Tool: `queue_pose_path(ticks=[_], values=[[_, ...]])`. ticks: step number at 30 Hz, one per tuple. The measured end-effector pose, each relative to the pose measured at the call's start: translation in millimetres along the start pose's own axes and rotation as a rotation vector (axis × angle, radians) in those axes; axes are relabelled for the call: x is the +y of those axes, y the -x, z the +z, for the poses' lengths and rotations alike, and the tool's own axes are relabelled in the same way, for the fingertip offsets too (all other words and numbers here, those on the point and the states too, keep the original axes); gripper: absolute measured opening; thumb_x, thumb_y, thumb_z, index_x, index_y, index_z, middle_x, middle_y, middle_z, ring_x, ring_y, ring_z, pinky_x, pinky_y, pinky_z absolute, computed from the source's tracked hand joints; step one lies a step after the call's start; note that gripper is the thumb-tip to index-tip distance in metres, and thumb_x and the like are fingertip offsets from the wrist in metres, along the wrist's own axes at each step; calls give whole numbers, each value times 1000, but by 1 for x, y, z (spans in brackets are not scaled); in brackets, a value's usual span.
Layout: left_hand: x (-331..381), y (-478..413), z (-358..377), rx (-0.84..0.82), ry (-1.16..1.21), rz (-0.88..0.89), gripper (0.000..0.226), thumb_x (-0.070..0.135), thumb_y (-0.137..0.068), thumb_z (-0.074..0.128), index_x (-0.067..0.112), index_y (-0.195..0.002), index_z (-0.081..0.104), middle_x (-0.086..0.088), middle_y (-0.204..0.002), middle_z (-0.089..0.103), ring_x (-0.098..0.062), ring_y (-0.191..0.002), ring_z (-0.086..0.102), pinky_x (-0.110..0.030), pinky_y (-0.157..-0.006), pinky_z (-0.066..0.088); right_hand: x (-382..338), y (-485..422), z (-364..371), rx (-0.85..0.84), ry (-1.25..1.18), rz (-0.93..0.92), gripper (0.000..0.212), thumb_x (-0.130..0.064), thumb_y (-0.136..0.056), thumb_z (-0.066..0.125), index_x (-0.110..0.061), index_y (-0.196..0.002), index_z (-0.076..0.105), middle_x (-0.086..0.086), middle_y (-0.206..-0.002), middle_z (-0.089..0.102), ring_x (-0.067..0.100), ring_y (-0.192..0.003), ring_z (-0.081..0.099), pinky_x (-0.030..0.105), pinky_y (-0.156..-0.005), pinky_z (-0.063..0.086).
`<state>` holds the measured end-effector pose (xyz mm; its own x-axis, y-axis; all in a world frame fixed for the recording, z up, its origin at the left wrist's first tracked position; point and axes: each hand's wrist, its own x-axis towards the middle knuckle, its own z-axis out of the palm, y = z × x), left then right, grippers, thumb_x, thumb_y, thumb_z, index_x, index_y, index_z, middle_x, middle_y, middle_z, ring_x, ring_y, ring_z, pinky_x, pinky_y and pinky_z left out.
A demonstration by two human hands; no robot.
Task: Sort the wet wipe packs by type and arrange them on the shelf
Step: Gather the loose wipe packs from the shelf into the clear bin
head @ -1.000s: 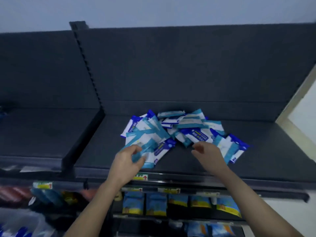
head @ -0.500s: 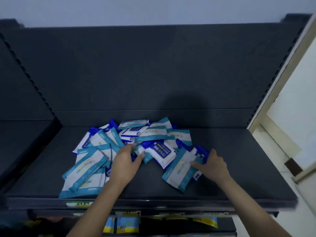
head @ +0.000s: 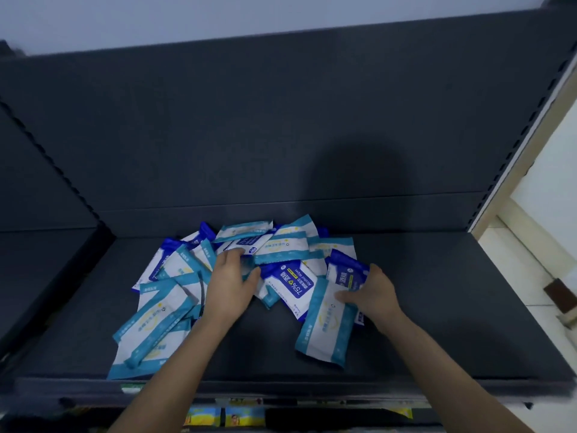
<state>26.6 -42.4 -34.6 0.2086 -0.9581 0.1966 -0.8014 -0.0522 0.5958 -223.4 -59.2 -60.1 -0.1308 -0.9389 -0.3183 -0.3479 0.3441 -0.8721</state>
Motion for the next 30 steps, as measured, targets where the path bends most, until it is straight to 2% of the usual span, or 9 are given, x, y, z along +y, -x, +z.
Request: queue_pose_path(ticks=[3, 7, 11, 13, 15, 17, 19, 23, 30], values=[[0, -22, -4, 4, -14, 50, 46, 22, -92, 61, 2, -132, 49, -16, -131, 51, -28, -120, 49, -31, -100, 39, -3, -6, -2, 26, -64, 30, 48, 1, -65, 83, -10, -99, 51, 3, -92, 62, 15, -81, 60, 25, -58, 48], [-6, -56, -11, -49, -79, 62, 41, 23, -99, 49, 0, -132, 49, -19, -136, 49, -31, -126, 44, -35, -101, 36, -9, -20, -6, 104, -122, 49, 21, 4, -72, 76, -8, -80, 60, 9, -87, 68, 25, -81, 66, 39, -70, 57], [-16, -82, -9, -272, -154, 100, 46, 32, -103, 30, 3, -133, 51, -15, -139, 50, -28, -128, 44, -30, -103, 30, -12, -33, -10, 267, -191, 45, 9, 3, -78, 70, -3, -75, 63, 13, -81, 70, 27, -74, 68, 46, -69, 59], [-19, -87, -5, -361, -149, 152, 43, 31, -104, 33, 12, -139, 48, -6, -144, 48, -22, -131, 42, -25, -104, 30, -14, -39, -11, 315, -201, 60, 8, 0, -80, 68, -1, -75, 62, 14, -78, 70, 27, -71, 68, 48, -67, 57], [-22, -94, -4, -358, -123, 212, 35, 27, -102, 41, 15, -128, 60, -5, -129, 60, -18, -118, 51, -24, -98, 37, -16, -44, -8, 316, -200, 76, 12, -4, -82, 69, -2, -73, 60, 15, -77, 70, 29, -71, 69, 49, -67, 57], [-21, -102, -4, -305, -75, 227, 25, 26, -99, 49, 13, -102, 70, -5, -101, 65, -17, -96, 57, -30, -88, 45, -18, -46, -2, 298, -182, 76, 13, -7, -83, 70, -5, -74, 61, 14, -78, 70, 30, -72, 69, 49, -68, 57], [-23, -112, -3, -275, -75, 193, 17, 26, -94, 58, 14, -99, 68, -5, -99, 61, -21, -97, 57, -30, -84, 46, -19, -47, 2, 299, -144, 70, 12, -9, -84, 69, -6, -75, 62, 14, -77, 71, 29, -73, 69, 47, -68, 57], [-21, -126, 2, -533, -104, 15, 74, 44, -88, 63, 12, -147, 30, -14, -143, 37, -26, -131, 38, -31, -106, 34, -22, -50, 6, 302, -39, 63, 18, -12, -87, 64, -5, -72, 57, 11, -71, 66, 24, -64, 62, 32, -55, 47], [-12, -132, 9, -679, -185, 26, 72, 68, -68, 69, 18, -118, 53, -1, -118, 55, -15, -101, 54, -27, -76, 45, -25, -43, 9, 290, 58, 55, 12, -17, -91, 57, -10, -82, 53, 5, -74, 62, 15, -61, 56, 25, -49, 38]])
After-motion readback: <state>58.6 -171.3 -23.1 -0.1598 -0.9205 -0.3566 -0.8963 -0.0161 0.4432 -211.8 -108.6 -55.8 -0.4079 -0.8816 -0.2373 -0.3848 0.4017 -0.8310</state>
